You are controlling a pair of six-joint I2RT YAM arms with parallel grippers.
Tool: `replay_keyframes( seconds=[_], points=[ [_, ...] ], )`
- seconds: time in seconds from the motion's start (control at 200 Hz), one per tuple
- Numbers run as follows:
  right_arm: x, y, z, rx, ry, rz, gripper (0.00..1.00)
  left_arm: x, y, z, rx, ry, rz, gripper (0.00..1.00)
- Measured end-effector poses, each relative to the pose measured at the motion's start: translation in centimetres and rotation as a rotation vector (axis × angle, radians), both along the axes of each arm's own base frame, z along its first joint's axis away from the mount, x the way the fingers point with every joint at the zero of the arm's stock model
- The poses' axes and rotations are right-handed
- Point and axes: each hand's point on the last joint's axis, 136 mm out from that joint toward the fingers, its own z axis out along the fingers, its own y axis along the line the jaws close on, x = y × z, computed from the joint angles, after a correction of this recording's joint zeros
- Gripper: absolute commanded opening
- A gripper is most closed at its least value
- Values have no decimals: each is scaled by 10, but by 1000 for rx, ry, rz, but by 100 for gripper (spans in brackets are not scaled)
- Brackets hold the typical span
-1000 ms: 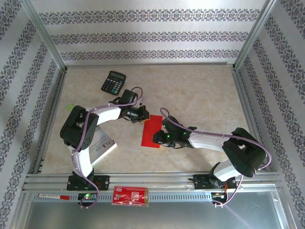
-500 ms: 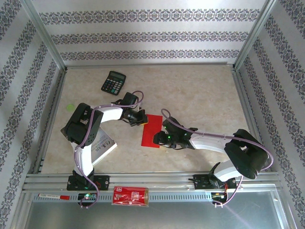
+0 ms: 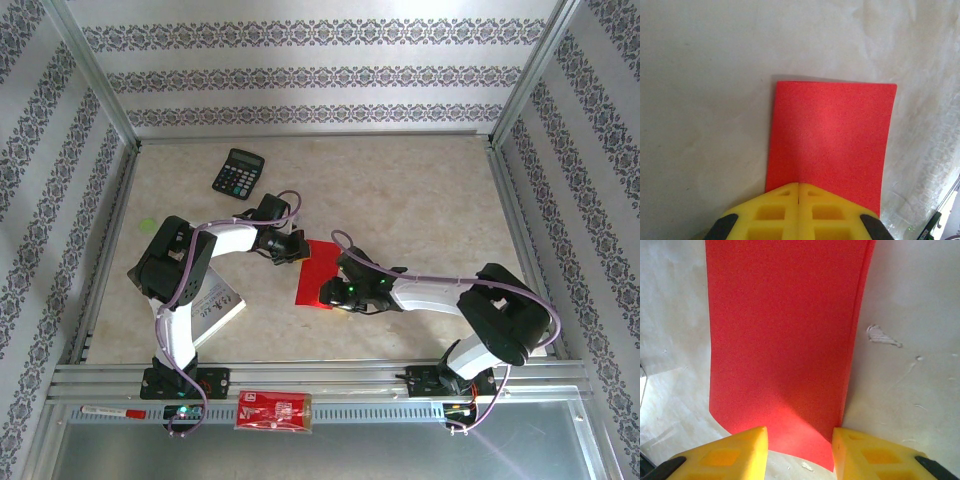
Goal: Fold a paper plane with a square sheet of paper (pick it up from the middle)
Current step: Fold the triangle a second time at the center of the table.
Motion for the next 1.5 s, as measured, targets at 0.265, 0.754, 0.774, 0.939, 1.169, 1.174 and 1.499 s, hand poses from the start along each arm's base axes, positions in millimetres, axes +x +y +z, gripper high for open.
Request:
replay_keyframes(
  seconds=[0.265, 0.754, 0.774, 0.939, 1.169, 1.174, 1.499],
  points=[
    [8, 9, 3, 12, -12, 1, 40, 0, 0, 0, -3, 0, -2, 0],
    [13, 14, 16, 47, -47, 3, 41, 0, 0, 0, -3, -1, -2, 0],
    [14, 15, 17, 50, -50, 4, 41, 0, 0, 0, -3, -1, -2, 0],
    [16, 17, 20, 63, -63, 4, 42, 0, 0, 0, -3, -3, -5, 0],
    [20, 17, 21, 64, -83, 13, 46, 0, 0, 0, -3, -6, -8, 0],
    [20, 16, 21, 64, -83, 12, 46, 0, 0, 0, -3, -6, -8, 0],
    [47, 9, 27, 60, -131, -6, 51, 0, 0, 0, -1, -11, -15, 0]
  ],
)
